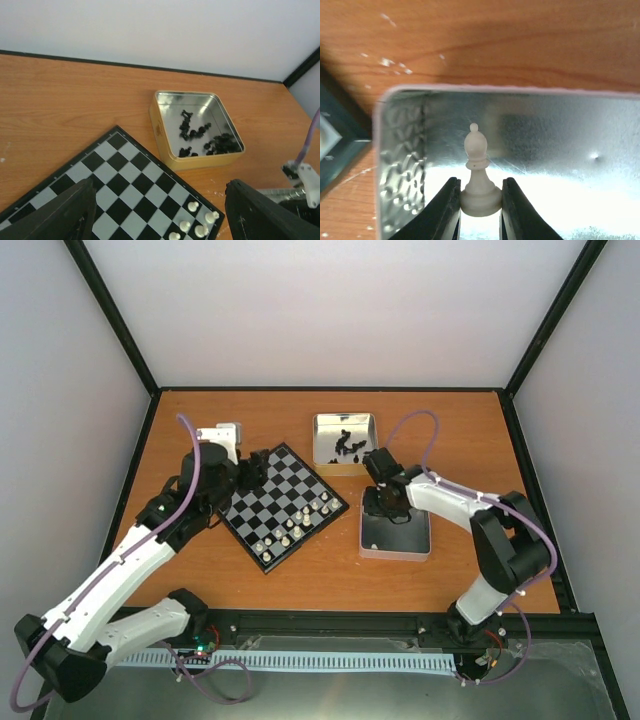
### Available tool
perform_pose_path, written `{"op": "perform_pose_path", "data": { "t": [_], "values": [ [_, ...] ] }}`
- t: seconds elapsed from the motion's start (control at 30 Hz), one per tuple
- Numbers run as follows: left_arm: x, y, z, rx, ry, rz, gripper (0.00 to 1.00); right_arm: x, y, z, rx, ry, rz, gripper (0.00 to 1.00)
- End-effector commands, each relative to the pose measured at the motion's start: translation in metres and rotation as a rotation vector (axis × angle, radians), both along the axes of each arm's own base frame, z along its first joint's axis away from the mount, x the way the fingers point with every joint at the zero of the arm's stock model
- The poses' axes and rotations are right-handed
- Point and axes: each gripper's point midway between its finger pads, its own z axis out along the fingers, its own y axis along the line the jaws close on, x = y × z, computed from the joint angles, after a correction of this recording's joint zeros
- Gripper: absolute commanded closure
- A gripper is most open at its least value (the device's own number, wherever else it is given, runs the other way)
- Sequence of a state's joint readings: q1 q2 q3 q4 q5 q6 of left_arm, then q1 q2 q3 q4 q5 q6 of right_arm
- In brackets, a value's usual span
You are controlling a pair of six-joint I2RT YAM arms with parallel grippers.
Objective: Set up the chess pieces on the board
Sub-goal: Pick up the chess piece from the storage box, then place the chess piece on the chessboard.
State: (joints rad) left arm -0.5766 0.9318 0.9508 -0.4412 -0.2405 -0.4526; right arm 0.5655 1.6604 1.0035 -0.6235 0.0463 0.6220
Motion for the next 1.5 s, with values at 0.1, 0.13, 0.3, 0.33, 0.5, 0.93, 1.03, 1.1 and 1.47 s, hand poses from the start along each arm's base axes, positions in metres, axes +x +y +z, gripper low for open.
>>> {"op": "perform_pose_path", "data": {
  "t": [0.1, 0.13, 0.3, 0.33, 0.5, 0.93, 1.03, 1.1, 1.47],
  "values": [
    [-0.004, -0.052, -0.010, -0.043, 0.055, -0.270, 0.29, 0.010, 0.007, 0.037, 0.096, -0.202, 0.051, 0.84],
    [-0.006, -0.065, -0.014, -0.054, 0.079, -0.336, 0.29, 0.009, 0.008, 0.042, 0.117, -0.224, 0.055, 0.84],
    [-0.004, -0.114, -0.037, -0.132, 0.281, -0.521, 0.32, -0.004, 0.017, 0.074, 0.277, -0.359, 0.108, 0.83],
    [0.001, -0.117, -0.033, -0.153, 0.294, -0.509, 0.31, -0.008, 0.019, 0.080, 0.315, -0.382, 0.118, 0.83],
    [0.004, -0.162, -0.001, -0.266, 0.321, -0.717, 0.27, -0.026, 0.023, 0.111, 0.457, -0.495, 0.158, 0.82],
    [-0.029, -0.238, -0.036, -0.401, 0.644, -1.063, 0.30, -0.041, 0.023, 0.150, 0.476, -0.651, 0.317, 0.81],
    [-0.034, -0.247, -0.048, -0.428, 0.712, -1.069, 0.37, -0.041, 0.024, 0.150, 0.475, -0.650, 0.328, 0.81],
    [-0.034, -0.252, -0.053, -0.451, 0.756, -1.063, 0.43, -0.040, 0.024, 0.149, 0.473, -0.649, 0.325, 0.81],
    [-0.019, -0.263, -0.074, -0.485, 0.851, -0.965, 0.64, -0.040, 0.031, 0.147, 0.489, -0.633, 0.349, 0.82]
  ]
}}
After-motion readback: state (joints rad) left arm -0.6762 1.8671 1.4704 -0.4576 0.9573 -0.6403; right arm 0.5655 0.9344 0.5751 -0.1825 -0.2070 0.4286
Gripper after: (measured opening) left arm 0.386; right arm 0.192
